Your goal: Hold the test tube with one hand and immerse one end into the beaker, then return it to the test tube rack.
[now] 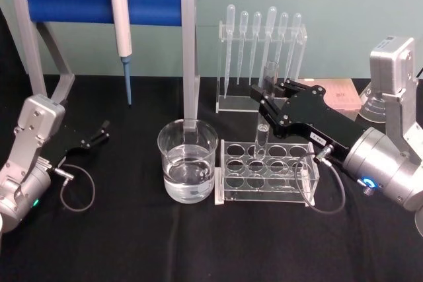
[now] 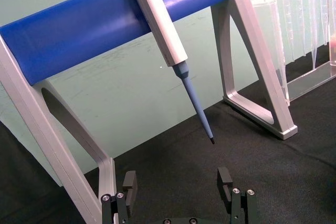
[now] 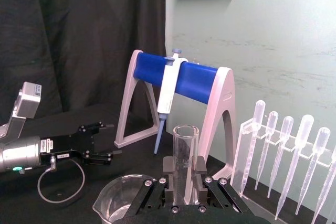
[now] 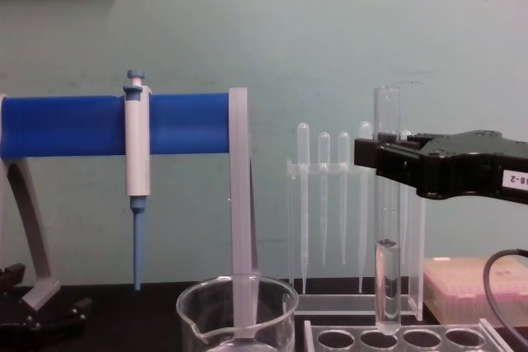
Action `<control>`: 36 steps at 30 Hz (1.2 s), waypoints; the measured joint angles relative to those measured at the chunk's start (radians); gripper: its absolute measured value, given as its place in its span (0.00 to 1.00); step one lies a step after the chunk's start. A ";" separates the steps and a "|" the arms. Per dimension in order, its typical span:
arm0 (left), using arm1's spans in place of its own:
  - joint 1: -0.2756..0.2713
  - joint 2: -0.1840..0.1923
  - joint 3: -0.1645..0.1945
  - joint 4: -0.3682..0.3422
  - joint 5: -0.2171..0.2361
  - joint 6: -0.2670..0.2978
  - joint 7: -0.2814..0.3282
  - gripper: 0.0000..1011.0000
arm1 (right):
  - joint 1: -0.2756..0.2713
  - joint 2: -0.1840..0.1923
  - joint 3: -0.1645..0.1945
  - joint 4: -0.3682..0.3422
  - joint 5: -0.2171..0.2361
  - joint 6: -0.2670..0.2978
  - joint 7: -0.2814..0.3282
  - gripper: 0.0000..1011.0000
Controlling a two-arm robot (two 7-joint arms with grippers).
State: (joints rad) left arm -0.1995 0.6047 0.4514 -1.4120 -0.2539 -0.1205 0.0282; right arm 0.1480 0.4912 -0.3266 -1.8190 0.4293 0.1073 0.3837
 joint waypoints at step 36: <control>0.000 0.000 0.000 0.000 0.000 0.000 0.000 0.99 | 0.000 0.000 0.000 0.000 0.000 0.000 0.000 0.22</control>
State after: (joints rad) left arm -0.1995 0.6047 0.4514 -1.4120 -0.2539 -0.1205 0.0283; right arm 0.1480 0.4912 -0.3265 -1.8191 0.4294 0.1073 0.3836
